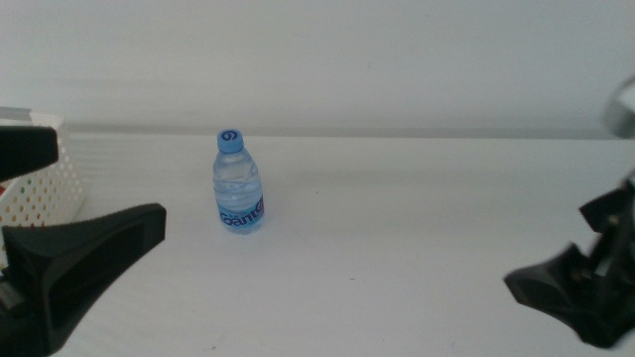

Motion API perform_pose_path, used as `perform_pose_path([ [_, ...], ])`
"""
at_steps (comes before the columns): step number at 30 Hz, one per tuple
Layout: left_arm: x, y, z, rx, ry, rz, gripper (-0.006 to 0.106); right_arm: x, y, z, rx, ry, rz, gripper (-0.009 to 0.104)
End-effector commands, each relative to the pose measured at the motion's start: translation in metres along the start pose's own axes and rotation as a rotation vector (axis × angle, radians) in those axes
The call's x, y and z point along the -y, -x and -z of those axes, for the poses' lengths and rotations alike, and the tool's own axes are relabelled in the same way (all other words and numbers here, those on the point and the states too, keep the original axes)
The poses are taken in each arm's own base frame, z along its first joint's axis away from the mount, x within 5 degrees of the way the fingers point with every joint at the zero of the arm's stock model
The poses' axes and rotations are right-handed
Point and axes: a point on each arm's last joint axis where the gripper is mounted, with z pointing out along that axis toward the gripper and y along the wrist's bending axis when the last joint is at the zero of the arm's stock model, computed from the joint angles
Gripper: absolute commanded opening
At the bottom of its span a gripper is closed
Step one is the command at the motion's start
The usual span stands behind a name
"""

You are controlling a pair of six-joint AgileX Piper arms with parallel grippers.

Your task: Use arms to grab the bottles and put them into the dustbin to the left of the table.

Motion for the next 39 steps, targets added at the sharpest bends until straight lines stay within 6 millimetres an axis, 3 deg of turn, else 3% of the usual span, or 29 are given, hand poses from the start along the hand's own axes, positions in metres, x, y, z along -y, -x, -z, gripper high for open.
perform_pose_path([
  [1, 0.001, 0.001, 0.002, 0.029, -0.006, 0.005, 0.094, 0.001, -0.011, 0.008, 0.015, 0.014, 0.032, 0.086],
  [7, 0.001, 0.002, 0.002, 0.033, -0.006, 0.005, 0.094, 0.006, -0.059, 0.023, 0.224, 0.051, 0.07, 0.086],
  [11, 0.001, 0.002, 0.002, 0.033, -0.006, 0.005, 0.094, 0.004, -0.101, 0.015, 0.476, 0.091, 0.124, 0.087],
  [16, 0.001, 0.002, 0.002, 0.033, -0.006, 0.005, 0.094, 0.0, -0.134, 0.004, 0.629, 0.139, 0.143, 0.093],
  [23, 0.001, 0.002, 0.002, 0.033, -0.006, 0.005, 0.094, 0.002, -0.134, 0.008, 0.747, 0.114, 0.166, 0.093],
  [27, 0.001, 0.002, 0.002, 0.033, -0.006, 0.005, 0.094, 0.0, -0.133, 0.009, 0.757, 0.107, 0.216, 0.093],
  [39, 0.001, 0.002, 0.002, 0.033, -0.006, 0.005, 0.094, 0.0, -0.132, 0.01, 0.78, 0.136, 0.155, 0.093],
])
